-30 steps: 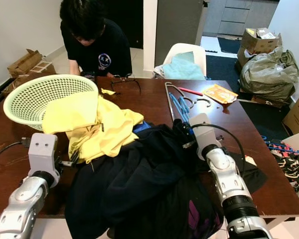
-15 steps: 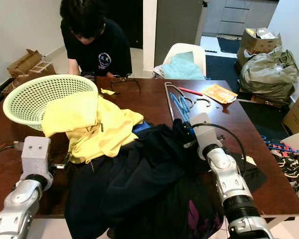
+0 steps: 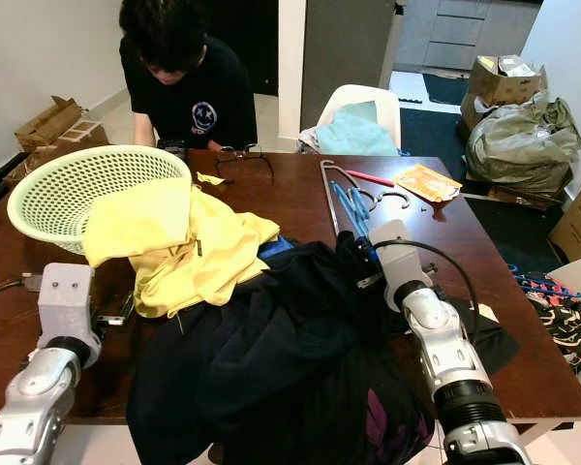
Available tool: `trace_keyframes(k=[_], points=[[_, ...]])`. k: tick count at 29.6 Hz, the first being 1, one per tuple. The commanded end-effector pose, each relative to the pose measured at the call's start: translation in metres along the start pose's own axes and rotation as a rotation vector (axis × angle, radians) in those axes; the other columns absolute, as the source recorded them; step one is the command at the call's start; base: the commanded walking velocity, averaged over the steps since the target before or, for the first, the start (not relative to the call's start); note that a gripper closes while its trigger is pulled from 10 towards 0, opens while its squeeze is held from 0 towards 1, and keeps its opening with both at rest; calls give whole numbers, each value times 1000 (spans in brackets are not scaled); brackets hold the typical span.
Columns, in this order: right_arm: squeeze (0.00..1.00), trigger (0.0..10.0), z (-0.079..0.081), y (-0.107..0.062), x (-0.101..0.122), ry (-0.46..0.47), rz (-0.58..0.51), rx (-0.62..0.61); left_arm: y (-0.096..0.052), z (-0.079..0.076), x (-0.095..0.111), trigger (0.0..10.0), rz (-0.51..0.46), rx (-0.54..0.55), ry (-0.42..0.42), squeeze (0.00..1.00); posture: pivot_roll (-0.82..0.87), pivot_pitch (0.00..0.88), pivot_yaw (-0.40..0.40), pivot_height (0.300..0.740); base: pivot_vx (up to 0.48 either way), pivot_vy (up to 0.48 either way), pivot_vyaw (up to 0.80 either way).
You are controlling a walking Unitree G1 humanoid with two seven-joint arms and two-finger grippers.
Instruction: Hang hanger
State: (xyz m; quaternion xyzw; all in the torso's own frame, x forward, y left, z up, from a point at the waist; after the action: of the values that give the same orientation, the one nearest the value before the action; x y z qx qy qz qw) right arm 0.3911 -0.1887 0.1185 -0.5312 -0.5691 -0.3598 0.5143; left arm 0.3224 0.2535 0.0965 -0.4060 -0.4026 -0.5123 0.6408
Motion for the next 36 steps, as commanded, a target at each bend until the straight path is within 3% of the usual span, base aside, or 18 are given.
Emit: trace_keyframes(k=[1,7,21,22,23,24,36], points=[[0,10000,-1,-2,0,-13,7,-4,1,-7,0,10000,-1,-36,-9,0,23,0,-47,740,0,0,0],[0,10000,-2,-2,1,-11,5,-5,1,-11,0,10000,-4,-62,-11,0,21,0,-48,740,0,0,0],[0,10000,-6,-4,1,-15,5,-16,8,-4,-1,10000,-6,-53,1,0,6,0,-47,740,0,0,0],[0,10000,-7,-4,1,-16,6,-19,11,-1,-2,1255,-6,-53,4,0,6,0,-47,740,0,0,0],[0,10000,-7,-4,1,-16,6,-19,11,-1,-2,1255,-6,-53,4,0,6,0,-47,740,0,0,0],[0,10000,-8,-5,2,-17,5,-23,13,1,-2,0,-8,-54,7,0,6,0,-47,740,0,0,0],[0,10000,-18,-7,7,-19,-6,-48,25,0,2,0,-18,-85,28,0,-39,0,-37,740,0,0,0]])
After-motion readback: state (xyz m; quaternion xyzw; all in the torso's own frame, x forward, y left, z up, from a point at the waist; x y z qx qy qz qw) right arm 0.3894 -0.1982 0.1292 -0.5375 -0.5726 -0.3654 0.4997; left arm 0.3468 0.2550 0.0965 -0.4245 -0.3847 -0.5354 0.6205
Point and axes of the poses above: a point about 5 cm out from each wrist's last joint towards the gripper, its own y axis pointing out of the wrist towards the gripper, its own x axis along the axis of the wrist's last joint, z = x × y, the point moved 5 cm from there along y, pointing out of the wrist towards the gripper, and after that the axes turned 10 degrees about y, right-handed, at the moved point
